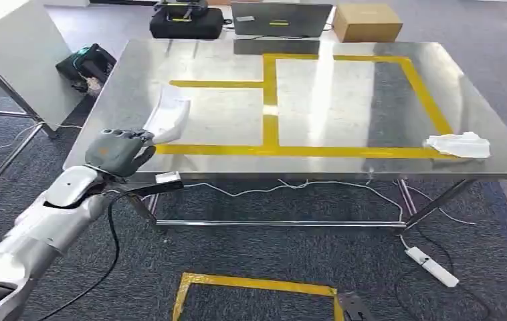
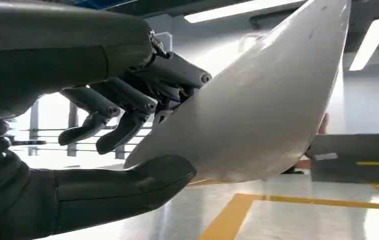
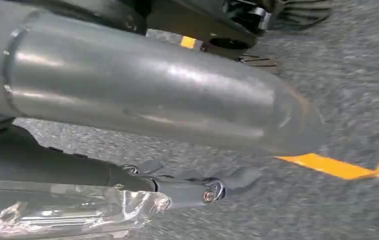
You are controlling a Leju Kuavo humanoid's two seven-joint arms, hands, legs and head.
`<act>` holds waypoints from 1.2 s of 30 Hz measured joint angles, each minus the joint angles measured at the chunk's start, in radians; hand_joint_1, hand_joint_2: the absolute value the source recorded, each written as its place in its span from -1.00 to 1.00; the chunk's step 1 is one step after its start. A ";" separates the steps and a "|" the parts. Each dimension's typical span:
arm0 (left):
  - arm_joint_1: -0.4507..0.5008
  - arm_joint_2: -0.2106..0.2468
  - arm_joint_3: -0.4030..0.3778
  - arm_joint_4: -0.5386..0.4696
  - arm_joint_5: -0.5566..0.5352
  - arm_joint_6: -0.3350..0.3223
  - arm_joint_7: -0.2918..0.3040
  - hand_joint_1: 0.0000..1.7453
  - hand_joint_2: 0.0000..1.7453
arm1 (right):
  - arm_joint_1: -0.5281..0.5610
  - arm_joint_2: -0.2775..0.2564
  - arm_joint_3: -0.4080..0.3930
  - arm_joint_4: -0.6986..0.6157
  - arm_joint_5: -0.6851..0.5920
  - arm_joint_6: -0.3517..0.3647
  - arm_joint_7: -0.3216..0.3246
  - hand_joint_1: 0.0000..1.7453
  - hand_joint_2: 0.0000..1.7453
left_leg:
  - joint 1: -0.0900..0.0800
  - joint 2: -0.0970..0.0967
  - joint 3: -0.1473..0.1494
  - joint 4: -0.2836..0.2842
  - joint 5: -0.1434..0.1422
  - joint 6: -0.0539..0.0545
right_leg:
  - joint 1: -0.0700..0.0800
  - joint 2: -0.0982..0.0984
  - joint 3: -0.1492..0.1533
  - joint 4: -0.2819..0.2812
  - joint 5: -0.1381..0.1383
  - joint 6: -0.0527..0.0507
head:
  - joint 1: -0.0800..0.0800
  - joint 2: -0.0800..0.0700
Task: Take the parts from the cabinet and place them on the table.
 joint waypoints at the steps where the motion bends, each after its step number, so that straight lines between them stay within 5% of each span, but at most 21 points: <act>1: 0.000 -0.001 0.000 0.001 0.000 0.000 0.000 0.92 1.00 | 0.000 0.000 0.000 0.000 0.000 0.000 0.000 -1.00 -1.00 | -0.001 -0.001 0.010 0.000 -0.012 0.001 | 0.000 0.000 -0.065 0.086 -0.020 0.003 | 0.001 0.000; 3: 0.008 -0.002 0.000 0.007 0.000 -0.004 0.000 0.92 1.00 | 0.009 0.003 0.000 0.001 0.000 0.000 0.000 -1.00 -1.00 | -0.003 -0.003 0.046 -0.002 -0.041 0.003 | 0.003 0.000 -0.160 0.170 -0.090 0.003 | 0.000 0.000; 5: 0.012 -0.004 -0.001 0.013 0.000 -0.005 -0.002 0.92 1.00 | 0.014 0.003 0.000 0.001 0.000 0.000 0.000 -1.00 -1.00 | -0.003 -0.006 0.091 -0.002 -0.074 0.002 | 0.005 0.001 -0.188 0.115 -0.098 -0.001 | 0.004 0.000; 6: 0.013 -0.006 -0.002 0.015 0.000 -0.005 -0.001 0.92 1.00 | 0.015 0.003 0.000 0.001 0.000 0.000 0.000 -1.00 -1.00 | -0.003 -0.006 0.119 -0.003 -0.094 0.000 | 0.007 0.000 -0.185 0.046 -0.058 -0.008 | 0.003 0.000; 7: 0.014 -0.008 -0.002 0.016 0.000 -0.005 -0.001 0.92 1.00 | 0.018 0.003 0.000 0.001 -0.001 0.000 0.000 -1.00 -1.00 | -0.003 -0.006 0.142 -0.008 -0.114 -0.002 | 0.010 0.000 -0.177 -0.039 0.039 -0.018 | 0.004 0.000; 8: 0.014 -0.009 -0.002 0.022 0.000 -0.006 -0.001 0.92 1.00 | 0.024 0.003 0.000 0.004 -0.001 0.000 0.000 -1.00 -1.00 | -0.002 -0.006 0.164 -0.012 -0.130 -0.004 | 0.013 -0.001 -0.180 -0.117 0.188 -0.029 | 0.005 0.000; 10: 0.015 -0.014 -0.003 0.024 0.000 -0.010 -0.001 0.92 1.00 | 0.023 0.003 0.000 0.003 -0.002 0.001 0.002 -1.00 -1.00 | -0.002 -0.016 0.206 -0.048 -0.169 -0.015 | 0.021 -0.003 -0.143 -0.125 0.190 -0.028 | 0.004 0.000; 12: 0.000 -0.016 -0.003 0.024 0.004 -0.011 -0.005 0.92 1.00 | 0.014 0.004 0.000 0.002 -0.002 0.000 0.000 -1.00 -1.00 | -0.002 -0.015 0.234 -0.038 -0.131 -0.029 | 0.021 0.000 -0.113 -0.137 0.172 -0.040 | 0.002 0.000; 13: -0.008 -0.017 -0.003 0.024 0.011 -0.015 -0.008 0.92 1.00 | 0.009 0.005 -0.001 0.001 -0.001 -0.001 -0.002 -1.00 -1.00 | -0.003 -0.010 0.213 0.011 -0.116 -0.036 | 0.016 0.000 -0.103 -0.138 0.190 -0.044 | 0.003 0.001; 15: -0.011 -0.020 -0.004 0.025 0.035 -0.021 -0.021 0.92 1.00 | 0.002 0.004 -0.001 0.001 0.000 -0.002 -0.003 -1.00 -1.00 | -0.003 0.000 0.106 0.177 -0.087 -0.046 | 0.012 -0.004 -0.080 -0.143 0.176 -0.056 | -0.001 0.000; 17: 0.003 -0.017 -0.004 0.027 0.061 -0.024 -0.046 0.92 1.00 | -0.001 0.005 -0.002 0.001 0.002 0.000 -0.005 -1.00 -1.00 | -0.001 0.000 0.004 0.270 -0.180 -0.052 | 0.011 0.002 -0.058 -0.153 0.156 -0.061 | -0.002 0.000; 19: 0.016 -0.015 -0.005 0.028 0.066 -0.018 -0.065 0.92 1.00 | 0.008 0.006 -0.002 0.001 0.004 0.000 -0.004 -1.00 -1.00 | -0.001 0.000 -0.062 0.263 -0.278 -0.053 | 0.010 0.008 -0.031 -0.153 0.131 -0.060 | -0.002 0.000; 20: 0.020 -0.015 -0.006 0.029 0.066 -0.014 -0.070 0.92 1.00 | 0.011 0.006 -0.003 0.001 0.006 0.000 -0.004 -1.00 -1.00 | -0.001 0.000 -0.080 0.233 -0.274 -0.051 | 0.009 0.010 -0.019 -0.153 0.118 -0.058 | -0.003 0.000; 21: 0.023 -0.011 -0.007 0.029 0.066 -0.011 -0.074 0.92 1.00 | 0.011 0.007 -0.004 0.001 0.007 0.001 -0.004 -1.00 -1.00 | -0.001 0.000 -0.084 0.174 -0.224 -0.052 | 0.008 0.013 -0.005 -0.153 0.105 -0.054 | -0.003 0.000; 22: 0.026 -0.008 -0.008 0.031 0.063 -0.008 -0.078 0.92 1.00 | 0.011 0.008 -0.005 0.001 0.008 0.001 -0.005 -1.00 -1.00 | -0.001 0.001 -0.079 0.102 -0.132 -0.051 | 0.007 0.015 0.008 -0.153 0.093 -0.050 | -0.003 0.000; 23: 0.029 -0.006 -0.009 0.034 0.060 -0.006 -0.079 0.92 1.00 | 0.013 0.008 -0.006 0.001 0.008 0.001 -0.005 -1.00 -1.00 | -0.001 0.005 -0.078 0.025 -0.001 -0.047 | 0.007 0.017 0.009 -0.154 0.084 -0.047 | -0.003 0.000; 27: 0.030 -0.006 -0.009 0.034 0.059 -0.005 -0.079 0.92 1.00 | 0.014 0.008 -0.006 0.002 0.008 0.001 -0.005 -1.00 -1.00 | -0.001 0.006 -0.079 0.017 0.015 -0.046 | 0.007 0.017 0.008 -0.153 0.082 -0.046 | -0.003 0.000; 31: 0.038 -0.002 -0.011 0.039 0.053 0.000 -0.080 0.92 1.00 | 0.015 0.008 -0.008 0.003 0.009 0.002 -0.002 -1.00 -1.00 | -0.006 0.008 -0.085 -0.013 0.098 -0.037 | 0.012 0.023 0.016 -0.143 0.057 -0.032 | -0.002 0.000; 34: 0.033 -0.003 -0.013 0.039 0.050 0.009 -0.081 0.92 1.00 | 0.005 0.008 -0.010 0.002 0.012 0.001 -0.004 -1.00 -1.00 | -0.001 0.001 -0.065 -0.022 0.092 -0.032 | 0.016 0.020 0.042 -0.165 0.062 -0.035 | 0.006 0.000; 35: 0.038 -0.003 -0.013 0.039 0.050 0.009 -0.081 -1.00 1.00 | 0.005 0.008 -0.010 0.002 0.012 0.002 -0.004 -1.00 -1.00 | -0.001 0.000 -0.066 -0.022 0.088 -0.029 | 0.016 0.018 0.043 -0.165 0.062 -0.034 | 0.005 0.000; 36: 0.041 -0.002 -0.013 0.039 0.050 0.011 -0.081 -1.00 1.00 | 0.005 0.008 -0.010 0.002 0.012 0.002 -0.005 -1.00 -1.00 | -0.001 -0.001 -0.066 -0.021 0.086 -0.026 | 0.016 0.018 0.043 -0.165 0.063 -0.034 | 0.004 0.000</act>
